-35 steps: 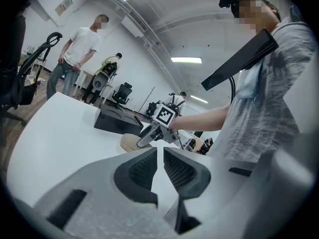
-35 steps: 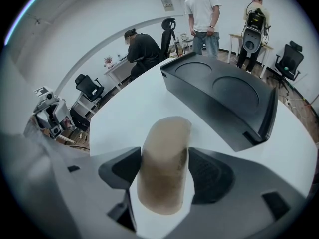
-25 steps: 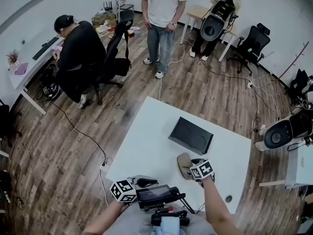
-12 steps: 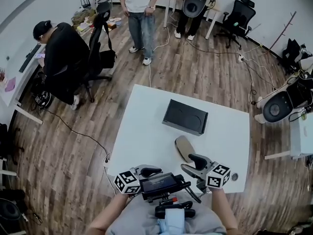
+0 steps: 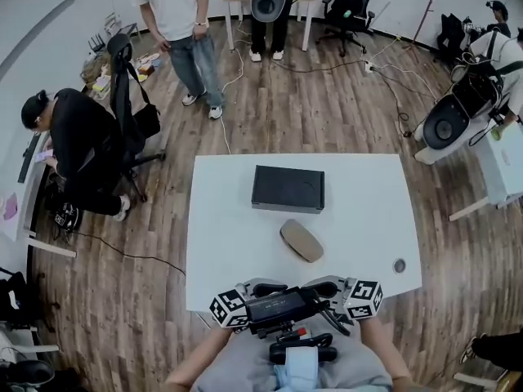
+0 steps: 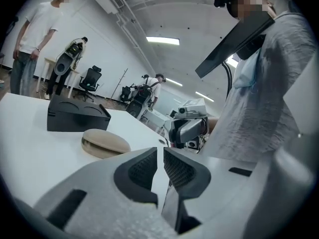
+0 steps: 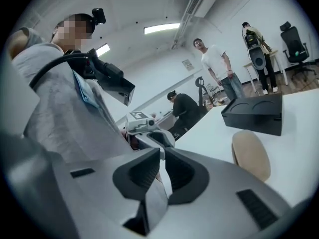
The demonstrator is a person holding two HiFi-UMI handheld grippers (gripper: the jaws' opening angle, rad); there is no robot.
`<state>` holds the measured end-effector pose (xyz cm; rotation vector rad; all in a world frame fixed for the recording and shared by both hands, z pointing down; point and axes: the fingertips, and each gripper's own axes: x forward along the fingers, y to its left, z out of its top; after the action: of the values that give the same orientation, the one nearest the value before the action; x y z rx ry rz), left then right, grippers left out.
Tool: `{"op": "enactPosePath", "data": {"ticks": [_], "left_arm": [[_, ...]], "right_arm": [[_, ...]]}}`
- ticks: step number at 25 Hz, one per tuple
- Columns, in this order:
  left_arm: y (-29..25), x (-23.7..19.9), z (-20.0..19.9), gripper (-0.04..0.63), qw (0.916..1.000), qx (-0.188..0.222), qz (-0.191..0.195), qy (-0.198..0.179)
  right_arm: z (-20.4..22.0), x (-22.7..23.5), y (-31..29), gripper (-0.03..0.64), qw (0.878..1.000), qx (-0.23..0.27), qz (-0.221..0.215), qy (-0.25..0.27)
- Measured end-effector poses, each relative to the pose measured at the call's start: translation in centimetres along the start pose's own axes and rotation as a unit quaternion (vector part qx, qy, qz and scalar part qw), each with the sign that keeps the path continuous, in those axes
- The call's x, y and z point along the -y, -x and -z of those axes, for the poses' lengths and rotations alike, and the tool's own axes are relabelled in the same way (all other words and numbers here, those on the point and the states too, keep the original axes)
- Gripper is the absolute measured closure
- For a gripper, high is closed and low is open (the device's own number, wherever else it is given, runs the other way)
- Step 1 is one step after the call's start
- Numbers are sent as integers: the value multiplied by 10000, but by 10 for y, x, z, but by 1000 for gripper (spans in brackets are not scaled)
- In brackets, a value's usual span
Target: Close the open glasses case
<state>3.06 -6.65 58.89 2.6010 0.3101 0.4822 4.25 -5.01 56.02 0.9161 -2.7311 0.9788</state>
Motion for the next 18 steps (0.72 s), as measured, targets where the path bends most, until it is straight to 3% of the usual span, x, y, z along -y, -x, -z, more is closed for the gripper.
{"op": "enactPosePath", "data": {"ticks": [9,18], "left_arm": [[-18,10,2,543,9990,-240,359,-137],[-17,4,0,543,9986,-327,342,-215]], "right_arm": [[6,1,4,568,9996,120,267,6],[4,-2,-7,581,9995,60,196,257]]}}
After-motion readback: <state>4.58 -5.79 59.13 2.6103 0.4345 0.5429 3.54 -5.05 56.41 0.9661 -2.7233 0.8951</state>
